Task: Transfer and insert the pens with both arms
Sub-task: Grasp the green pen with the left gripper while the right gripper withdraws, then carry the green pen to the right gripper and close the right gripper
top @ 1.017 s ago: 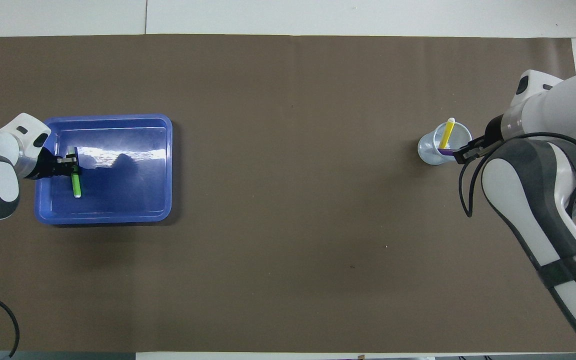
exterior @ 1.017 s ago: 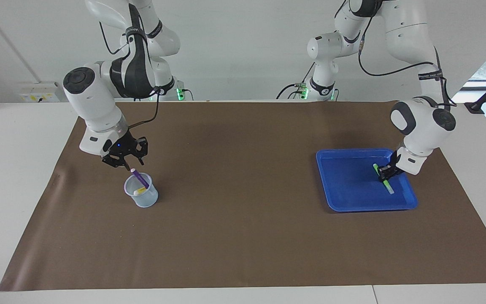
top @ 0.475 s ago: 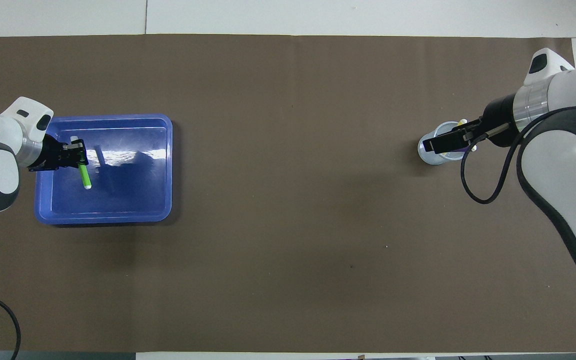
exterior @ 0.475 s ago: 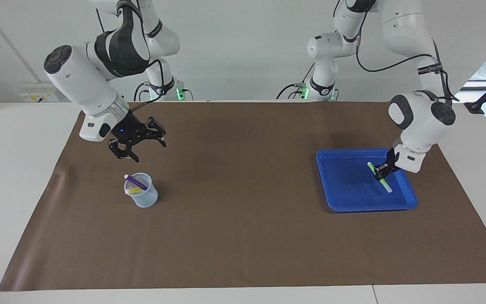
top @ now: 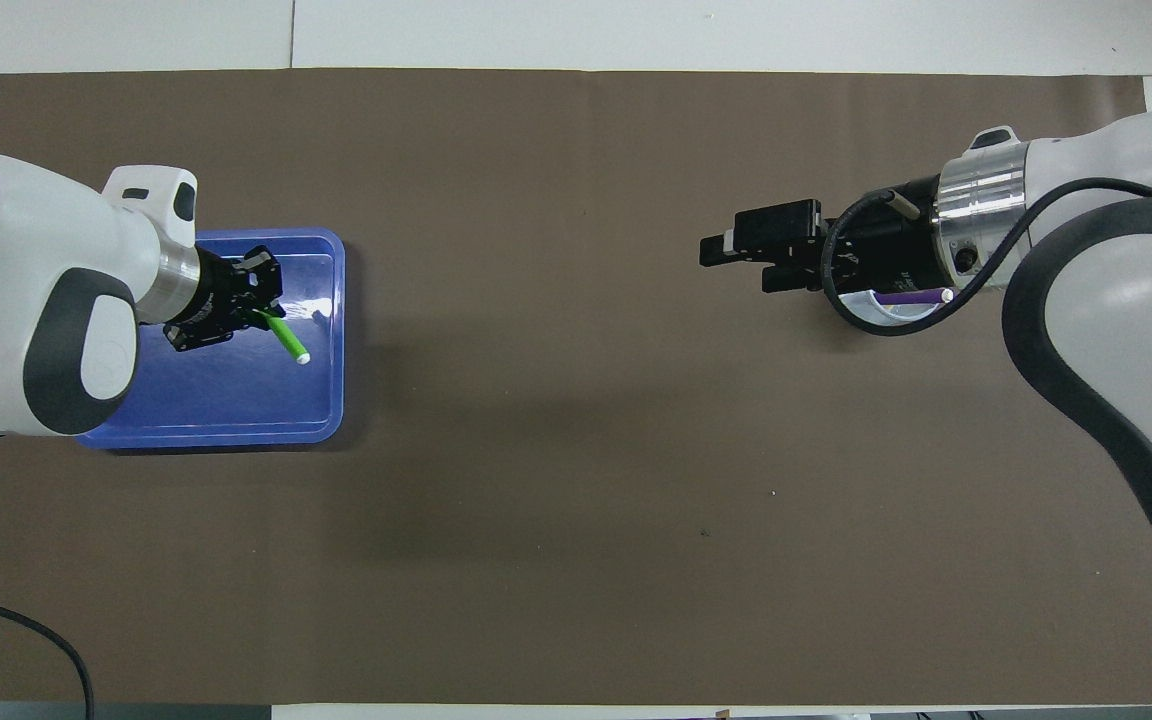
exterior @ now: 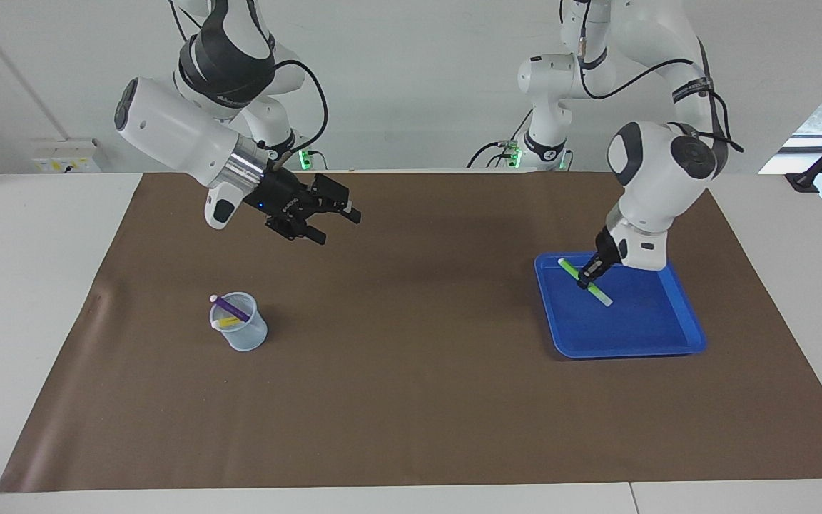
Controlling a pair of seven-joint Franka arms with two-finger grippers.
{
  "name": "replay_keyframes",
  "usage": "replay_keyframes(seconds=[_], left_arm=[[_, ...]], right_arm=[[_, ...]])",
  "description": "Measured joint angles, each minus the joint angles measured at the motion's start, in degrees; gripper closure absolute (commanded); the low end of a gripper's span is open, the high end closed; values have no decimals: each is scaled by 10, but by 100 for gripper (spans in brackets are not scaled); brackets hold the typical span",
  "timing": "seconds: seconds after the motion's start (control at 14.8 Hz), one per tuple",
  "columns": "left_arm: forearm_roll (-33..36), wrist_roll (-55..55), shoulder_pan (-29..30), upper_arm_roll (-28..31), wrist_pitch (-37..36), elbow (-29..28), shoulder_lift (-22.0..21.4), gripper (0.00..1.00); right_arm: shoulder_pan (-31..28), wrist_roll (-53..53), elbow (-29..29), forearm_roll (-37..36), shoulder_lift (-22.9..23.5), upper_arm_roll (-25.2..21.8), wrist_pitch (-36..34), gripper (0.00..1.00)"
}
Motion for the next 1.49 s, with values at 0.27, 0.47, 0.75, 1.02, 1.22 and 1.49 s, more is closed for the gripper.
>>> replay_keyframes(seconds=[0.27,0.47,0.75,1.02,1.22,1.49], left_arm=[[-78,-96,-64,0,23,17,2,100],[-131,-145,-99,-1,30,39,2,100],[-206,-227,-121,-2,38,77,2,100],[-207,-352,-167,-3,110,93,3,100],[-207,-392,-192,-3,138,93,12,100],[-207,-397,-197,-3,141,93,16,100]], right_arm=[[25,34,-7,16,0,2,55,0],[39,36,-38,54,-1,5,111,0],[68,-16,-110,140,-8,6,186,0],[114,-16,-133,209,-11,7,241,0],[127,-4,-133,212,-15,8,244,0],[128,-3,-133,212,-17,7,244,26]])
